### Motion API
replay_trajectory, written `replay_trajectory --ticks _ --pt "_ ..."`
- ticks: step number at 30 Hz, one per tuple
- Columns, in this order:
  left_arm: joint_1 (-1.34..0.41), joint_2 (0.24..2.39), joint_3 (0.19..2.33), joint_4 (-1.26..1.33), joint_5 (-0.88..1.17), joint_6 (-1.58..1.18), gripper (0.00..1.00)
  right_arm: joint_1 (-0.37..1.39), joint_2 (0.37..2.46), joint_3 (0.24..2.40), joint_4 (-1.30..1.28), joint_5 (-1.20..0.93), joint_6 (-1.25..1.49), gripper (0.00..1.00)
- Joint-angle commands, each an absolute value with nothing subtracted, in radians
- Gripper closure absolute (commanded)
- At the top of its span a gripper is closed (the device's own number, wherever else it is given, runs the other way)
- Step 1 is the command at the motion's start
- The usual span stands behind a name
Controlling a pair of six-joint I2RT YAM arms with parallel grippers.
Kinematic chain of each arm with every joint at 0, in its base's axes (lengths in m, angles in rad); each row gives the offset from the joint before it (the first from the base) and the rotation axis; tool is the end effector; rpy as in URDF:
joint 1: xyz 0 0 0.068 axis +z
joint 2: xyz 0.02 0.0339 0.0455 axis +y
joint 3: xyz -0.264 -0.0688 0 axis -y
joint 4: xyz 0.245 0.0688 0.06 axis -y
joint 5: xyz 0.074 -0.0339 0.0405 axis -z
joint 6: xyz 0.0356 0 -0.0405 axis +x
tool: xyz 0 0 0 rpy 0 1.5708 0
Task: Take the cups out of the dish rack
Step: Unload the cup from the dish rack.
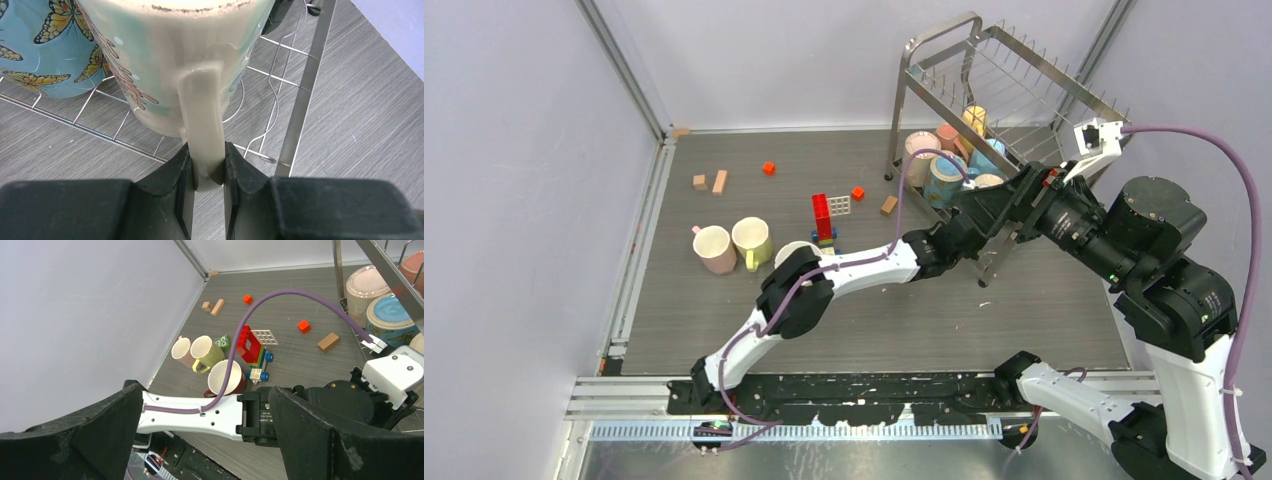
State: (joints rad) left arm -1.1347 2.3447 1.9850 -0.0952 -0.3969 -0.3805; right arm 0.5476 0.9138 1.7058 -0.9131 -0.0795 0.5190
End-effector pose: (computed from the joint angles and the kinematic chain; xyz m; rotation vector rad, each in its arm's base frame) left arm 0.2452 -0.4936 0.2253 0.5077 1.9699 -0.5707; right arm 0.0812 0.0528 0.5258 -0.0875 1.7655 0.8559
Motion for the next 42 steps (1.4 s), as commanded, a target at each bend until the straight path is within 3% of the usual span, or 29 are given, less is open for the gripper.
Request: replay_trajectory --ticks 1,42 --pt "-1.153 2.209 1.981 -0.01 -0.403 -0.329 1.0 0.548 0.908 1.704 -0.873 -0.09 0.518 0.0" --pt "-1.14 1.87 1.573 0.339 -0.385 -0.426 1.0 0.548 0.921 1.683 -0.848 -0.098 0.522 0.0"
